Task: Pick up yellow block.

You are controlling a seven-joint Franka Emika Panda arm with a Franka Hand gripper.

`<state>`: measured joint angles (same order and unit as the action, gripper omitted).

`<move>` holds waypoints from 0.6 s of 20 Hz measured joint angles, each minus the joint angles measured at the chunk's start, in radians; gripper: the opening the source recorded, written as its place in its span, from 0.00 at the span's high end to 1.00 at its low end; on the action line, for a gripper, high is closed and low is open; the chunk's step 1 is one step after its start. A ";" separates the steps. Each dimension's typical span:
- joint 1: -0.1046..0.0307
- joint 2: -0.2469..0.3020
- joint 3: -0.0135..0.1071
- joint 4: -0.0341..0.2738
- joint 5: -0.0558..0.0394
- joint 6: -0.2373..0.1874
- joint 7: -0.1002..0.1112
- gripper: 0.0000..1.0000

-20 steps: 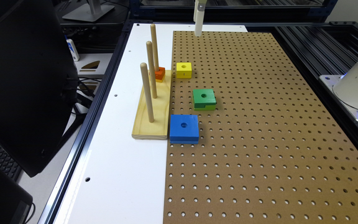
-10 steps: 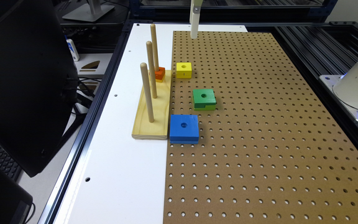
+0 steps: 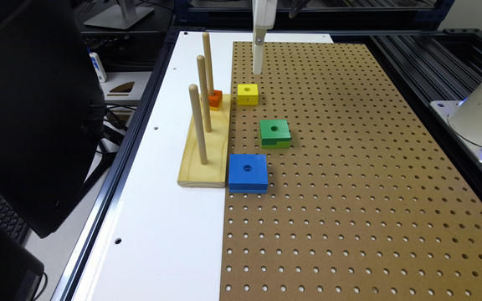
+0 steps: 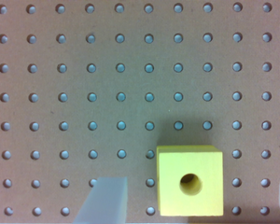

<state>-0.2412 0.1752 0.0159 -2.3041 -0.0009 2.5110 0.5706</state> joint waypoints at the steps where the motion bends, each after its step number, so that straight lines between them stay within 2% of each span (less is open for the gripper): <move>1: 0.000 0.009 0.000 0.000 0.0000 0.004 0.000 0.00; 6: 0.000 0.073 0.000 0.001 0.0000 0.063 0.000 0.00; 12: 0.000 0.076 0.000 0.003 0.0000 0.065 0.000 0.00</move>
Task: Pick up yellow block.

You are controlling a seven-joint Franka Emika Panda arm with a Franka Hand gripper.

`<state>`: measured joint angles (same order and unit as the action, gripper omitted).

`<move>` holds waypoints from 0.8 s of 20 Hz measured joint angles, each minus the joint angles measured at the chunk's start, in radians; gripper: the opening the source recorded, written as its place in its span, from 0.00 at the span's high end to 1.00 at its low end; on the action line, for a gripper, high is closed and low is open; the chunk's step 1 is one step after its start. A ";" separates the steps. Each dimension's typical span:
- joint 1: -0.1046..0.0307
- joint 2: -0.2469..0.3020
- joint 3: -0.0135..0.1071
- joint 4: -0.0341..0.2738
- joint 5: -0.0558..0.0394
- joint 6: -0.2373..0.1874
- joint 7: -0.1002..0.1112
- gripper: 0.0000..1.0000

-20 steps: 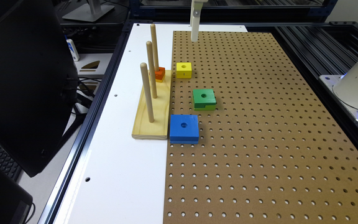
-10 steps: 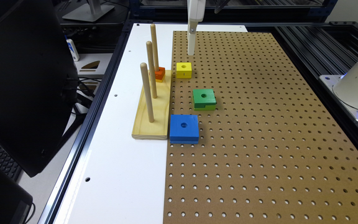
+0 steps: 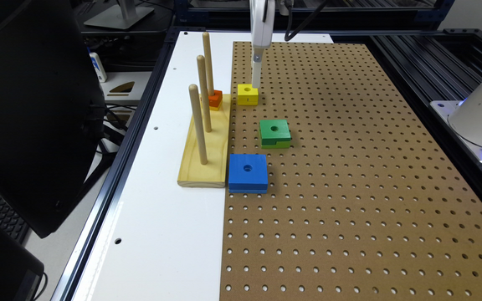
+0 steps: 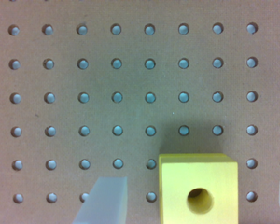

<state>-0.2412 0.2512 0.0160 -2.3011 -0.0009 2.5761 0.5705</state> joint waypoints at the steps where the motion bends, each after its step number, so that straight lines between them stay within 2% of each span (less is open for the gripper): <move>1: 0.000 0.004 0.000 0.000 0.0000 0.001 0.000 0.00; 3: 0.000 0.027 0.001 0.000 0.0000 0.018 0.000 0.00; 7: 0.000 0.088 0.002 0.002 0.0000 0.085 0.000 0.00; 16: 0.000 0.092 0.010 0.016 0.0000 0.089 0.000 0.00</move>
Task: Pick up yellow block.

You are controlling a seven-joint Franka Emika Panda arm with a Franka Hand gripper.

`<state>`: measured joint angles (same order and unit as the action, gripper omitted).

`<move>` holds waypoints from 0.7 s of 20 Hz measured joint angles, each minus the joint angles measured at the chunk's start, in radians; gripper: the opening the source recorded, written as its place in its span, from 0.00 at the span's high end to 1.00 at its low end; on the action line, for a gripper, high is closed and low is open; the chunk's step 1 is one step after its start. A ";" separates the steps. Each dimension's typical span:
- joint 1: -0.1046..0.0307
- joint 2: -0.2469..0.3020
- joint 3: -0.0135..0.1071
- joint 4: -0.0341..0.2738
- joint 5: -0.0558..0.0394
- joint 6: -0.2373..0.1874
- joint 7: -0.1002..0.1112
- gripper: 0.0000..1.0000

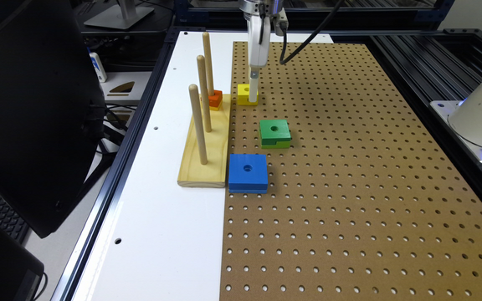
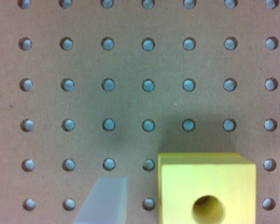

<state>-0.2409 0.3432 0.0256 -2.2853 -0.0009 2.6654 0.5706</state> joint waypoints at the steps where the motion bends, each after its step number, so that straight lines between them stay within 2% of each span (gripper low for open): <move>1: 0.000 0.000 0.001 0.000 0.0000 0.000 0.000 0.00; 14: 0.000 0.026 0.003 0.031 0.0000 0.000 0.000 0.00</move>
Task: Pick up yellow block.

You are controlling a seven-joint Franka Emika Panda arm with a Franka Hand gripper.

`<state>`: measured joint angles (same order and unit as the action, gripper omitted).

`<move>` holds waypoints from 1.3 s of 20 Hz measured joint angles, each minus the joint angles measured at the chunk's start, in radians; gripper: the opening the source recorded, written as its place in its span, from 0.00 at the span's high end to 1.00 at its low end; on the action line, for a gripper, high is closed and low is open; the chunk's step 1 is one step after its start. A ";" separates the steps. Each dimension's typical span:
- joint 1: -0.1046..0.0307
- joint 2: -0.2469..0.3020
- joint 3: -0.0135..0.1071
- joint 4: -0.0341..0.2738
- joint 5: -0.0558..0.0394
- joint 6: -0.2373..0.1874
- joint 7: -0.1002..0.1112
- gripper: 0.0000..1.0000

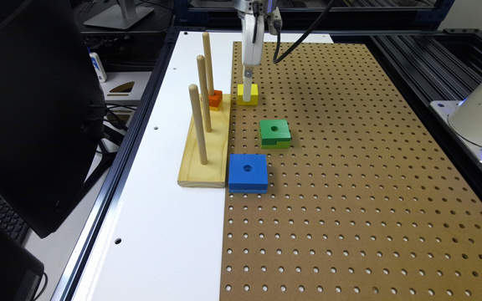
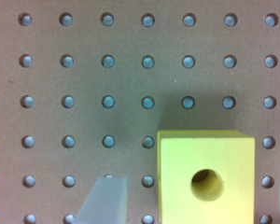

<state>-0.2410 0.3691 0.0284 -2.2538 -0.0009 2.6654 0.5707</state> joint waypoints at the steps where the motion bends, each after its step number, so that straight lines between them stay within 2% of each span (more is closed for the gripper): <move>1: 0.000 0.006 0.000 0.001 0.0000 0.001 0.000 0.00; 7: 0.000 0.049 0.000 0.033 0.0000 0.001 0.000 0.00; 14: 0.000 0.060 0.000 0.036 0.0000 0.002 0.000 0.00; 16: 0.000 0.077 0.000 0.038 -0.0006 0.018 0.000 0.00; 19: 0.000 0.077 0.000 0.038 -0.0006 0.018 0.000 0.00; 20: 0.000 0.076 0.000 0.038 -0.0006 0.018 0.000 1.00; 26: 0.000 0.075 0.000 0.038 -0.0006 0.018 0.000 1.00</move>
<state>-0.2414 0.4446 0.0286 -2.2161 -0.0015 2.6833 0.5709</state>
